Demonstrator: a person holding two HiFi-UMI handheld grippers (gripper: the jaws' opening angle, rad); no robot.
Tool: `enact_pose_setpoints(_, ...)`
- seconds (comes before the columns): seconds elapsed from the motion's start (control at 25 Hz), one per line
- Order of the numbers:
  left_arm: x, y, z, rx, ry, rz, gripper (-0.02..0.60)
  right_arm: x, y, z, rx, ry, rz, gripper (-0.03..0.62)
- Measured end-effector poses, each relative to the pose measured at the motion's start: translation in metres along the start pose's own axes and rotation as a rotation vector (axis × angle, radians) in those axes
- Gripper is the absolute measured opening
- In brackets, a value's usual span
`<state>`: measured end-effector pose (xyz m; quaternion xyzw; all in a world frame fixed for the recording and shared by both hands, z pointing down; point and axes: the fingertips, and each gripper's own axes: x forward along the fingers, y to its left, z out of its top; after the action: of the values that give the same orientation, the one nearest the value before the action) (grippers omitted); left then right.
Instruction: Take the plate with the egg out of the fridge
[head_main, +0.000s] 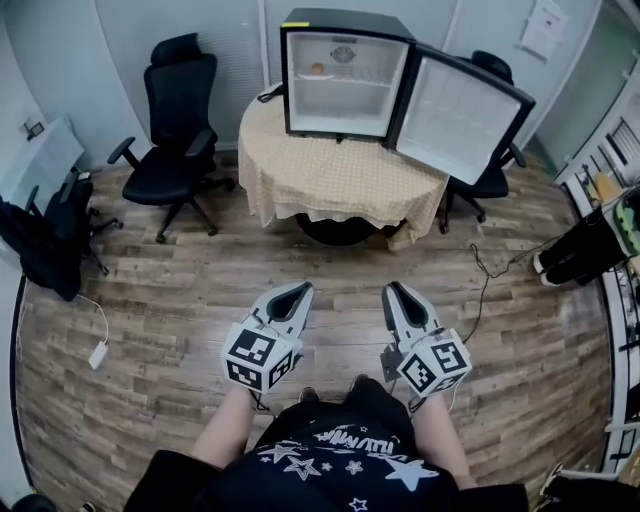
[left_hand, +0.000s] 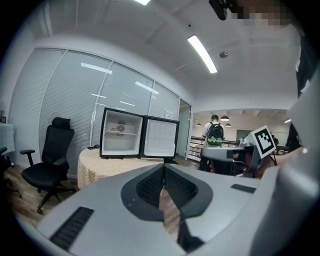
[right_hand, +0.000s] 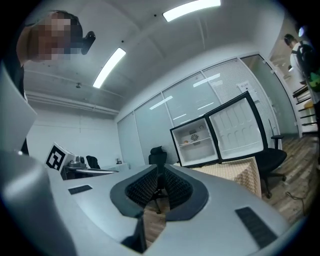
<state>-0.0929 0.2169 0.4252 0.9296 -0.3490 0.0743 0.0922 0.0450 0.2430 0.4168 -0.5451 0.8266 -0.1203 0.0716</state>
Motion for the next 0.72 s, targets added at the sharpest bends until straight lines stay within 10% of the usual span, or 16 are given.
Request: enact_pose_setpoints(0.72, 0.052, 0.048, 0.012, 0.008, 0.019, 0.119, 0.008, 0.083, -0.066, 0.007, 0.041, 0.026, 0.077, 0.052)
